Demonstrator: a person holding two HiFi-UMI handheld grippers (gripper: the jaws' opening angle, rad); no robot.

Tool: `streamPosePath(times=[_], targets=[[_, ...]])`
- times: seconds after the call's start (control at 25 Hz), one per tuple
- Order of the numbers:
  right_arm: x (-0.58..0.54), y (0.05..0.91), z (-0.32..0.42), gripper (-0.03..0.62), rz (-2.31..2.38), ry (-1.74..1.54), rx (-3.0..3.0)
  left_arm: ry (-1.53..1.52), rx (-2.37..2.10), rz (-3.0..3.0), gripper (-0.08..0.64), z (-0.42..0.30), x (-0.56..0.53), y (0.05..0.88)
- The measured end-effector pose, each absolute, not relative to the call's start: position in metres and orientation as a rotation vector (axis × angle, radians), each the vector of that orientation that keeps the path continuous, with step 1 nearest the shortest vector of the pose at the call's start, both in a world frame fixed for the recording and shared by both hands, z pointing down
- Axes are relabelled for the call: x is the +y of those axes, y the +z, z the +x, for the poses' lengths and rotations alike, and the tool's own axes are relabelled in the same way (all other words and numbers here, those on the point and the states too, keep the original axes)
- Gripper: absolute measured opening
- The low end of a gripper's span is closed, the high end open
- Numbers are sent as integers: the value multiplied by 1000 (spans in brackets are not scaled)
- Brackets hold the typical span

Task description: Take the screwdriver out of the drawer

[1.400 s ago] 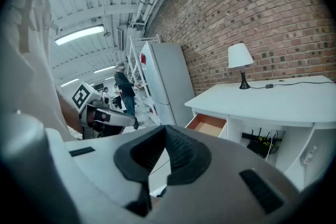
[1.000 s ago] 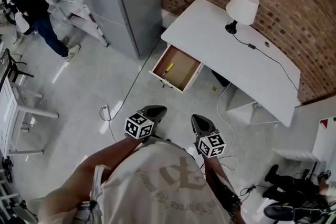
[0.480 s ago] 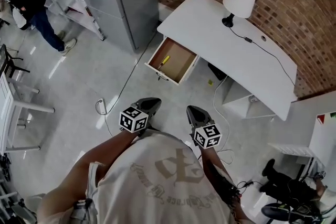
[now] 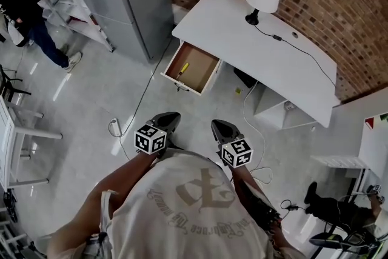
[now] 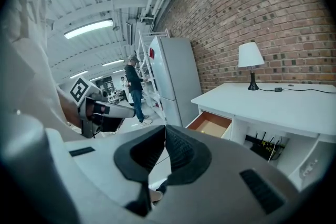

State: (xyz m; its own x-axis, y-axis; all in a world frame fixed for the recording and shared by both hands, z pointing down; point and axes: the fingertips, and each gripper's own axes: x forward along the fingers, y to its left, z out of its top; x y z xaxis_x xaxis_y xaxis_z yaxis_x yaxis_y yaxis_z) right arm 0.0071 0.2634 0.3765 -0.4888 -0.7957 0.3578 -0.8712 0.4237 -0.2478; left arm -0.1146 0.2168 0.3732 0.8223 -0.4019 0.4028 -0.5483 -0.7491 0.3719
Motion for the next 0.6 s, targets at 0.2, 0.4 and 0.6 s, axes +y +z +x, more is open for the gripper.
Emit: streamPosePath(times=[0.2,0.4,0.6], targets=[[263,376,8,6,1485,602,-2494,417,-749,2528,14,-127,216,371],[267,378,0,6,1461,623,-2512,428,-762,2532,14,-131,227,371],[266,379,-3,6,1461,658,-2513,441,-776,2523,14,-139,229,369]])
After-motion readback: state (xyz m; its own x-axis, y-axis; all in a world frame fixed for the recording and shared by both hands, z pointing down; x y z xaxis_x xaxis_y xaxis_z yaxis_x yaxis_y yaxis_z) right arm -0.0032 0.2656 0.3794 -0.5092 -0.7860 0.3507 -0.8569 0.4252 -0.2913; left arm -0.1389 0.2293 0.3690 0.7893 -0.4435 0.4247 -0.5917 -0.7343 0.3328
